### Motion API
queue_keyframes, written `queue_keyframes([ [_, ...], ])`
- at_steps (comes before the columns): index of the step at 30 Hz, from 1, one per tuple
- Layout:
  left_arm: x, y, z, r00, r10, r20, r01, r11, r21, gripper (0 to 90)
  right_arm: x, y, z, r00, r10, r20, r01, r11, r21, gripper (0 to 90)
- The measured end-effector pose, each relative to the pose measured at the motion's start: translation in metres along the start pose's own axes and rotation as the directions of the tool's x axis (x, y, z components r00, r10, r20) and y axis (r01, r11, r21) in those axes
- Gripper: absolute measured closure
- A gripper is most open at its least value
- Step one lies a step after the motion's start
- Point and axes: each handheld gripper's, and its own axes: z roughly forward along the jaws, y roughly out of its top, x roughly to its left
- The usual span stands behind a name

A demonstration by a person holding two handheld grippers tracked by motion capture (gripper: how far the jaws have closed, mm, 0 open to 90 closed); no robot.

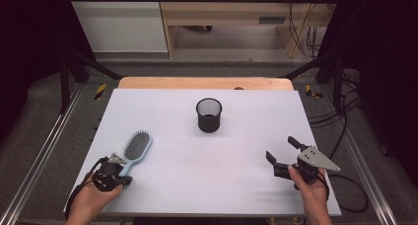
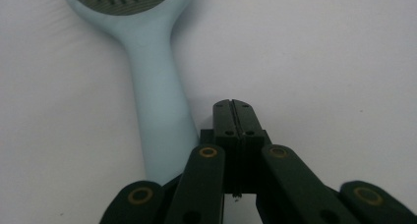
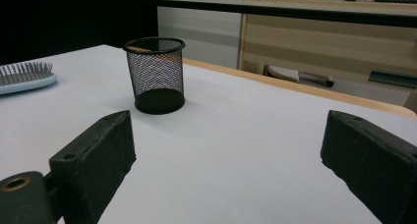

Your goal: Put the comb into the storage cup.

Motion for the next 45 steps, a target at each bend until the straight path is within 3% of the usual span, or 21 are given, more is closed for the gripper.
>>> queue_keyframes([
  [8, 0.015, -0.003, -0.003, 0.9994, -0.012, -0.032, 0.012, 0.9999, 0.005, 90.0, -0.001, 0.000, -0.001, 1.0000, 0.002, 0.005, -0.002, 1.000, -0.006, 6.3],
  [13, 0.029, -0.005, -0.005, 0.9981, -0.047, -0.040, 0.047, 0.9989, -0.004, 90.0, 0.000, 0.000, -0.001, 1.0000, -0.002, 0.001, 0.002, 1.000, 0.003, 6.2],
  [20, 0.037, -0.005, -0.006, 0.9970, -0.049, -0.059, 0.049, 0.9988, 0.003, 90.0, 0.002, 0.000, 0.000, 1.0000, -0.006, 0.002, 0.006, 1.000, 0.007, 6.2],
  [45, 0.043, -0.005, -0.008, 0.9963, -0.055, -0.066, 0.056, 0.9984, 0.012, 90.0, 0.001, -0.001, 0.001, 1.0000, -0.004, -0.001, 0.004, 1.000, 0.010, 6.2],
])
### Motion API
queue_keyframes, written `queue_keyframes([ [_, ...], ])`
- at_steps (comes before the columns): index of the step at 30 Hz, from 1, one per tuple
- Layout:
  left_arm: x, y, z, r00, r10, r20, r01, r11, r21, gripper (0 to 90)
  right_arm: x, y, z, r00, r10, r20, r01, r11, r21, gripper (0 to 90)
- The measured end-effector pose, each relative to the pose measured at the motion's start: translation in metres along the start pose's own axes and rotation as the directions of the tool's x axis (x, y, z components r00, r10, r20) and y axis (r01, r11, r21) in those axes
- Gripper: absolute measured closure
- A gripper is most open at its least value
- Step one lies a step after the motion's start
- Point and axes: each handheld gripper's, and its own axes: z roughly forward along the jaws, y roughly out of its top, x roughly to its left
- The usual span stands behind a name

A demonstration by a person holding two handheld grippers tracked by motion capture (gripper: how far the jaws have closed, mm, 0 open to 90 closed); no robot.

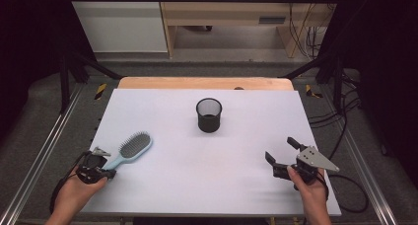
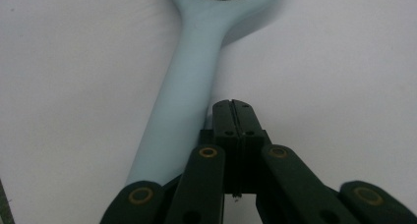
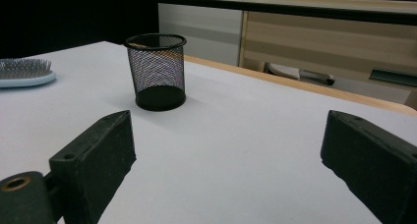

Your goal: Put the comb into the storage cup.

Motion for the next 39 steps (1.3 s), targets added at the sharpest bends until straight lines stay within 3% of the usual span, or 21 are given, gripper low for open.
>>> queue_keyframes([
  [17, 0.001, 0.000, -0.003, 1.0000, 0.000, 0.003, 0.000, 1.0000, 0.002, 90.0, 0.000, -0.001, 0.001, 1.0000, 0.000, -0.002, 0.000, 1.000, 0.008, 6.2],
  [30, 0.005, 0.014, -0.022, 0.9999, 0.008, -0.011, -0.008, 0.9990, -0.043, 90.0, 0.000, 0.000, 0.000, 1.0000, 0.002, -0.001, -0.002, 1.000, 0.003, 6.2],
  [34, 0.010, 0.021, -0.027, 0.9998, -0.007, -0.018, 0.006, 0.9979, -0.064, 89.8, 0.000, 0.000, -0.001, 1.0000, 0.000, 0.000, 0.000, 1.000, 0.001, 6.2],
  [39, 0.011, 0.027, -0.029, 0.9992, -0.002, -0.039, -0.002, 0.9956, -0.094, 74.8, 0.000, 0.000, 0.000, 1.0000, 0.002, -0.001, -0.002, 1.000, 0.002, 6.2],
])
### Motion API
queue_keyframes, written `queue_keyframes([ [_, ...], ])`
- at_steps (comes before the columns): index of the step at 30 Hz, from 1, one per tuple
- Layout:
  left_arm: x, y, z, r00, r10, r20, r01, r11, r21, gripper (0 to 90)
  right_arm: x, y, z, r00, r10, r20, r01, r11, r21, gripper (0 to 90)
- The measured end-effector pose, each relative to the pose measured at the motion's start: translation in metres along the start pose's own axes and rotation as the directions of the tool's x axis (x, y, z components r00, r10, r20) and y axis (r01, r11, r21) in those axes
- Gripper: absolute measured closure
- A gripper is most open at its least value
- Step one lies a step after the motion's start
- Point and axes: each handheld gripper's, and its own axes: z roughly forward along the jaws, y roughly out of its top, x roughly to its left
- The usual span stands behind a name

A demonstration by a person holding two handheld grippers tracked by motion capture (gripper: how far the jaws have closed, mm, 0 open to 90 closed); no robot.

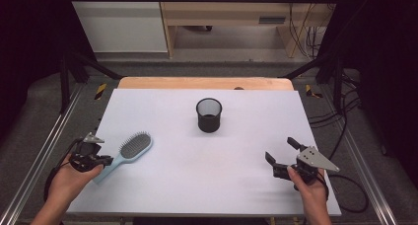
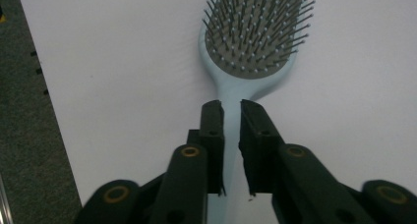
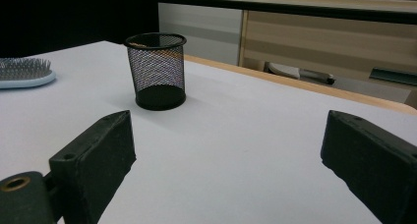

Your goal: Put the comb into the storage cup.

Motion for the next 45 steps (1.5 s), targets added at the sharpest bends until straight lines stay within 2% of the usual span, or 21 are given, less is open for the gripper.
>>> queue_keyframes([
  [1, 0.000, 0.001, 0.000, 1.0000, 0.003, -0.006, -0.003, 1.0000, -0.004, 74.8, 0.000, 0.000, 0.000, 1.0000, 0.000, 0.000, 0.000, 1.000, 0.000, 6.2],
  [3, -0.001, 0.003, 0.001, 0.9997, 0.011, -0.023, -0.011, 0.9998, -0.018, 59.1, 0.000, 0.000, 0.000, 1.0000, -0.002, -0.001, 0.002, 1.000, 0.002, 6.2],
  [4, -0.001, 0.004, 0.001, 0.9996, 0.011, -0.026, -0.012, 0.9997, -0.021, 59.1, 0.000, 0.000, 0.000, 1.0000, -0.002, -0.001, 0.002, 1.000, 0.002, 6.2],
  [5, 0.000, 0.004, 0.003, 0.9995, 0.007, -0.029, -0.008, 0.9997, -0.023, 52.9, 0.000, 0.000, 0.000, 1.0000, -0.003, -0.001, 0.003, 1.000, 0.002, 6.1],
  [6, 0.000, 0.005, 0.004, 0.9995, 0.003, -0.031, -0.003, 0.9997, -0.022, 42.3, 0.001, 0.000, 0.001, 1.0000, -0.003, -0.002, 0.003, 1.000, 0.004, 6.2],
  [7, 0.000, 0.005, 0.005, 0.9995, 0.005, -0.031, -0.006, 0.9998, -0.021, 42.3, 0.001, 0.000, 0.001, 1.0000, -0.003, -0.002, 0.003, 1.000, 0.004, 6.2],
  [10, 0.000, 0.007, 0.010, 0.9998, 0.008, -0.020, -0.008, 0.9999, -0.009, 26.9, 0.001, 0.000, 0.001, 1.0000, -0.003, -0.005, 0.003, 1.000, 0.005, 6.1],
  [12, 0.000, 0.008, 0.014, 0.9992, 0.021, -0.034, -0.021, 0.9998, 0.001, 24.1, 0.001, 0.000, 0.001, 1.0000, -0.003, -0.005, 0.004, 1.000, 0.006, 6.1],
  [14, 0.001, 0.009, 0.018, 0.9995, 0.021, -0.025, -0.021, 0.9998, 0.004, 12.0, 0.001, 0.000, 0.001, 1.0000, -0.003, -0.005, 0.003, 1.000, 0.004, 6.0],
  [18, 0.003, 0.010, 0.024, 0.9994, 0.034, -0.006, -0.034, 0.9993, 0.018, 7.8, 0.001, 0.000, 0.001, 1.0000, -0.004, -0.006, 0.004, 1.000, 0.005, 6.0],
  [23, 0.005, 0.009, 0.030, 0.9986, 0.052, 0.007, -0.052, 0.9982, 0.029, 8.0, 0.001, 0.000, 0.001, 1.0000, -0.006, -0.006, 0.006, 1.000, 0.004, 6.0],
  [24, 0.005, 0.008, 0.031, 0.9983, 0.055, 0.018, -0.056, 0.9980, 0.030, 12.8, 0.001, 0.000, 0.001, 1.0000, -0.007, -0.006, 0.007, 1.000, 0.006, 6.0],
  [27, 0.005, 0.008, 0.034, 0.9967, 0.077, 0.026, -0.078, 0.9962, 0.040, 16.6, 0.001, 0.000, 0.001, 1.0000, -0.006, -0.007, 0.006, 1.000, 0.007, 6.0],
  [29, 0.005, 0.008, 0.036, 0.9960, 0.080, 0.038, -0.082, 0.9958, 0.041, 25.3, 0.002, 0.000, 0.001, 1.0000, -0.007, -0.007, 0.007, 1.000, 0.007, 6.0],
  [30, 0.005, 0.008, 0.036, 0.9954, 0.086, 0.040, -0.088, 0.9950, 0.047, 25.3, 0.002, 0.000, 0.001, 1.0000, -0.007, -0.007, 0.007, 1.000, 0.007, 6.0],
  [32, 0.005, 0.008, 0.037, 0.9942, 0.094, 0.053, -0.097, 0.9939, 0.052, 36.4, 0.002, 0.000, 0.001, 1.0000, -0.007, -0.007, 0.007, 1.000, 0.007, 6.0],
  [34, 0.006, 0.008, 0.039, 0.9938, 0.092, 0.063, -0.096, 0.9936, 0.060, 36.9, 0.002, 0.000, 0.001, 1.0000, -0.007, -0.007, 0.007, 1.000, 0.007, 6.0],
  [36, 0.005, 0.008, 0.040, 0.9925, 0.101, 0.068, -0.106, 0.9921, 0.068, 45.8, 0.002, 0.000, 0.001, 0.9999, -0.007, -0.008, 0.007, 1.000, 0.007, 6.0],
  [38, 0.006, 0.008, 0.041, 0.9923, 0.103, 0.068, -0.108, 0.9910, 0.078, 47.7, 0.002, 0.000, 0.001, 0.9999, -0.008, -0.008, 0.009, 1.000, 0.008, 6.0],
  [39, 0.006, 0.008, 0.042, 0.9916, 0.106, 0.073, -0.112, 0.9906, 0.079, 52.6, 0.002, 0.000, 0.001, 0.9999, -0.009, -0.008, 0.009, 1.000, 0.009, 6.0],
  [45, 0.005, 0.009, 0.045, 0.9879, 0.119, 0.099, -0.128, 0.9872, 0.094, 59.0, 0.002, 0.000, 0.001, 0.9999, -0.009, -0.009, 0.009, 1.000, 0.008, 6.0],
])
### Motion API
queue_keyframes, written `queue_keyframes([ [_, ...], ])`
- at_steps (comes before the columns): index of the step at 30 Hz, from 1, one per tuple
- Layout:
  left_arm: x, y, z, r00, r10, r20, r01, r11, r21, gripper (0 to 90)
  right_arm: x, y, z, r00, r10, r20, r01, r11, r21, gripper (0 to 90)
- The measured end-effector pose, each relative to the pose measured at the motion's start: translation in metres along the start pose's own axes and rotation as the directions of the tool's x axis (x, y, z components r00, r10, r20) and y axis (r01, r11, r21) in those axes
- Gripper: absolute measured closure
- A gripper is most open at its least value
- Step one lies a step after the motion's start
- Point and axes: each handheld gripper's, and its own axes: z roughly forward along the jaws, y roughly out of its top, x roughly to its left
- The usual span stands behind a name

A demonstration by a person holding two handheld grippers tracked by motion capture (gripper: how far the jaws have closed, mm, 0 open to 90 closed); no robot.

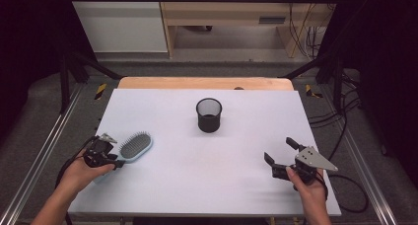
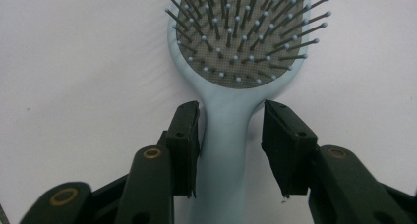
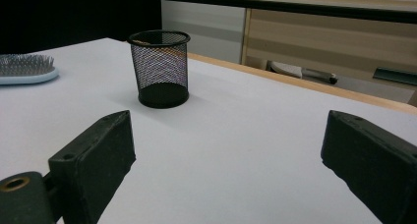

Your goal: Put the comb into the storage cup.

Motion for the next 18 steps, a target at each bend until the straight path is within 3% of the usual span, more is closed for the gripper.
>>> queue_keyframes([
  [9, 0.0003, 0.0013, 0.0038, 0.9996, 0.027, -0.013, -0.027, 0.9992, 0.030, 63.6, 0.0002, 0.0000, 0.0002, 1.0000, -0.002, -0.002, 0.002, 1.000, 0.002, 6.0],
  [18, 0.0024, 0.0030, 0.0044, 0.9994, 0.035, 0.001, -0.035, 0.9986, 0.040, 64.7, 0.0005, -0.0002, 0.0009, 1.0000, -0.002, -0.005, 0.002, 1.000, 0.004, 6.0],
])
